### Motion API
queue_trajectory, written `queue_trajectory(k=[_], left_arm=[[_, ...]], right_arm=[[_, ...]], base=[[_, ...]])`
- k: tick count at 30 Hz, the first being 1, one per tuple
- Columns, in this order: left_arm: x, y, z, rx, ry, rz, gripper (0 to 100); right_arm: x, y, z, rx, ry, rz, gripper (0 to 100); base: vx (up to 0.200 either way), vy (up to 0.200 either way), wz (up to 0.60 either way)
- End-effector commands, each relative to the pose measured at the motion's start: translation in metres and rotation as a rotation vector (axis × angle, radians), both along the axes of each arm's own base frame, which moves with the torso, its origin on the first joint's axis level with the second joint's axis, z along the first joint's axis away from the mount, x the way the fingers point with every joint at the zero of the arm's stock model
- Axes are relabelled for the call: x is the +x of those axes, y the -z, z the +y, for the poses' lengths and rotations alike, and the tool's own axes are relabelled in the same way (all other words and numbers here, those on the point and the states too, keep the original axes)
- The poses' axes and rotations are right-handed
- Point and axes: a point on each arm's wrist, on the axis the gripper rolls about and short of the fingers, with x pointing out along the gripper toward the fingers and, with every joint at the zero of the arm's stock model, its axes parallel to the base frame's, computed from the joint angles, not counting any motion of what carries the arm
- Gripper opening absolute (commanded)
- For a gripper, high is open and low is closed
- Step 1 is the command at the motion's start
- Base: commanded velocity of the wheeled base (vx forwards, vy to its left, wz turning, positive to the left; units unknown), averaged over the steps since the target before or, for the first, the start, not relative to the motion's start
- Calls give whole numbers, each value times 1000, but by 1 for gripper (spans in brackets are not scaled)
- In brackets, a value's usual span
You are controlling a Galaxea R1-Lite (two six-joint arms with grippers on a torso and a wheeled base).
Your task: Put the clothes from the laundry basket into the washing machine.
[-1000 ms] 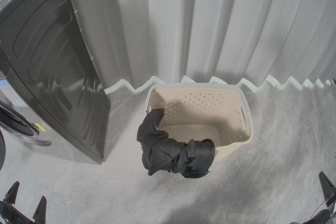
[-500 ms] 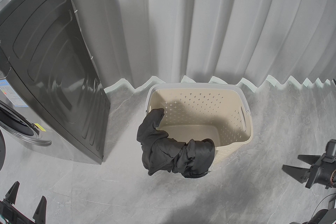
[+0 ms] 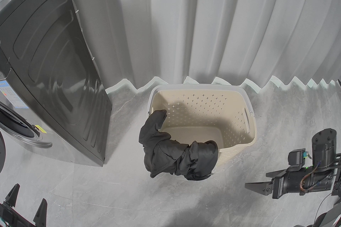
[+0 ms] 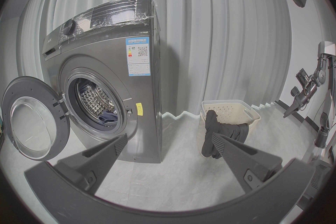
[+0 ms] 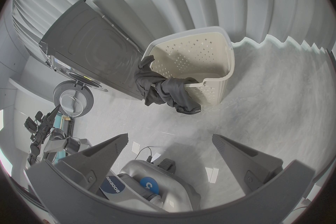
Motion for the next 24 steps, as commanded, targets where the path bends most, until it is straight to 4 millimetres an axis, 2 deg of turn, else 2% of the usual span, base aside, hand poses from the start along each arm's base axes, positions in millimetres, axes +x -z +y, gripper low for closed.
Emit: queue_trajectory(k=[1, 6, 12, 18, 24], left_arm=[[0, 4, 0, -1, -2, -2, 100], [0, 4, 0, -1, -2, -2, 100], [0, 4, 0, -1, -2, -2, 100], [0, 4, 0, -3, -2, -2, 100], [0, 4, 0, -3, -2, -2, 100]], right_arm=[[26, 24, 19, -39, 9, 70, 100], [39, 45, 42, -55, 41, 63, 100], [52, 56, 72, -59, 72, 72, 100], [72, 75, 90, -102, 100, 78, 100], [90, 86, 106, -85, 138, 86, 100]], base=[[0, 0, 0], [0, 0, 0], [0, 0, 0], [0, 0, 0], [0, 0, 0]])
